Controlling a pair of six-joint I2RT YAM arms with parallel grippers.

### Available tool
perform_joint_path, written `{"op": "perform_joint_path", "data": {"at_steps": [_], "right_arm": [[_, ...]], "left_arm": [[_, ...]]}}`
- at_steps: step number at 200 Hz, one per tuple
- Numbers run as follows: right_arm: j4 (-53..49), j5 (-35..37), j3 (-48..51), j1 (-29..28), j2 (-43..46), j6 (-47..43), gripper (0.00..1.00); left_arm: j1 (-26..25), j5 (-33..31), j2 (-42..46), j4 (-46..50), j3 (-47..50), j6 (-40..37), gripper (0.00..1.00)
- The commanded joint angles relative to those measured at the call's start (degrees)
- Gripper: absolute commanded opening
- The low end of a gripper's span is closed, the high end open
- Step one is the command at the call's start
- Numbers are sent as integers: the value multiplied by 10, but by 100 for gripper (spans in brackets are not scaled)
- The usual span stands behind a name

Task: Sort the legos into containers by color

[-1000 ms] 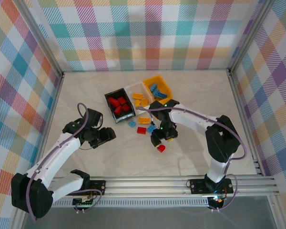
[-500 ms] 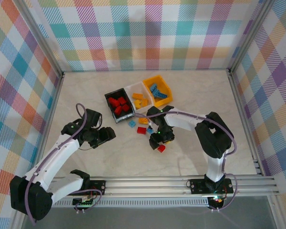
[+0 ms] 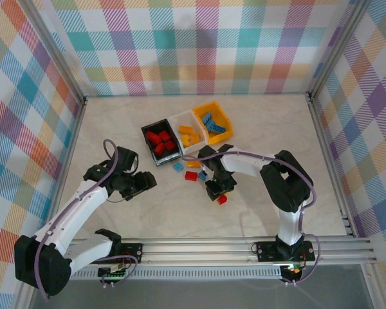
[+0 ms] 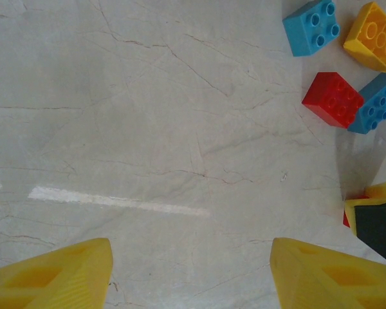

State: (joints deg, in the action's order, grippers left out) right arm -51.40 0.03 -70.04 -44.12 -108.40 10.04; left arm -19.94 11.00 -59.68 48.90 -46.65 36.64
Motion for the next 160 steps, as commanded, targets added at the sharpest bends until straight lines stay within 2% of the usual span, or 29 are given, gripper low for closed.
{"op": "perform_joint_path", "data": {"at_steps": [1, 26, 87, 133, 160], "right_arm": [[-4, -12, 17, -9, -7, 5, 40], [-13, -12, 6, -9, 8, 11, 36], [-55, -16, -67, -8, 24, 27, 37], [-85, -45, -180, -4, -8, 35, 38], [-91, -73, -295, 4, -56, 45, 38]], "left_arm": [[6, 6, -3, -9, 2, -4, 67], [6, 9, -9, -16, 4, -5, 67], [6, 11, -38, -26, -10, -24, 67], [6, 8, -52, -16, -22, -43, 67], [7, 2, -48, -4, -22, -53, 67]]}}
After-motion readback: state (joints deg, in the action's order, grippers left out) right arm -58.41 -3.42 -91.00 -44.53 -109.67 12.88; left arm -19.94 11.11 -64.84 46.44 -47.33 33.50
